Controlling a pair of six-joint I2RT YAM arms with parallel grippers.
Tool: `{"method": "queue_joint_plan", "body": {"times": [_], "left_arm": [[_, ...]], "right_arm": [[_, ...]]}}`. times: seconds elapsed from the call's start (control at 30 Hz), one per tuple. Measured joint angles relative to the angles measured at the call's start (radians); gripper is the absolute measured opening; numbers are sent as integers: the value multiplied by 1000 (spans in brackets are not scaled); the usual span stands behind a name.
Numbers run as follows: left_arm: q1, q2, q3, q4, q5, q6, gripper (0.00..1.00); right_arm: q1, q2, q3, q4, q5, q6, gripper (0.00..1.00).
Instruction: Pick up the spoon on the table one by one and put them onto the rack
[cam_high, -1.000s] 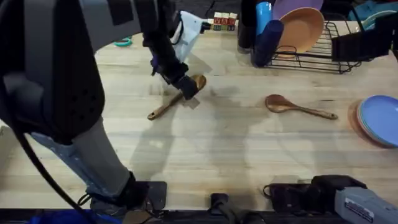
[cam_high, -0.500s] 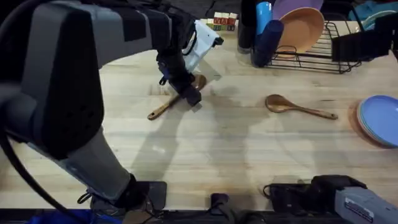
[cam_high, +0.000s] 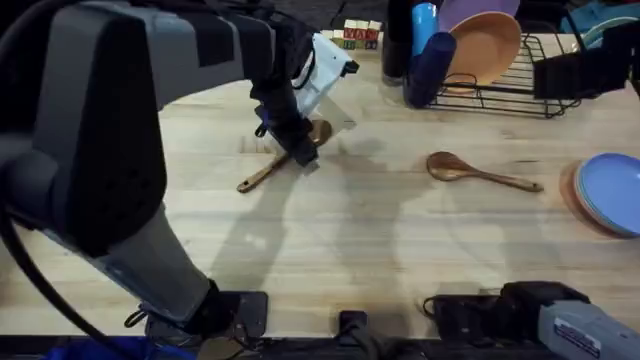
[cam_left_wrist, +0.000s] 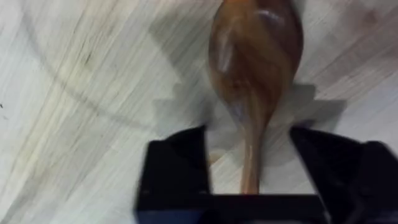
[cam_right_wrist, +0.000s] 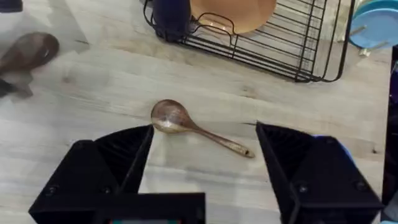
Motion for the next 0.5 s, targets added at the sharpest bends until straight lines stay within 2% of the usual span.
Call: {"method": "queue_joint_plan", "body": {"times": [0.17,0.23,0.3,0.5], "left_arm": [[0,-1,-1,0,3,0,351],[0,-1,-1,2,5,-1,182],[0,-5,-2,4,5,-5,80],[2,-6,-4,5,3,-3,55]], "right_arm": [[0,0,0,0,0,0,996],[0,0,0,0,0,0,997],[0,0,0,0,0,0,997],[0,0,0,0,0,0,995]]}}
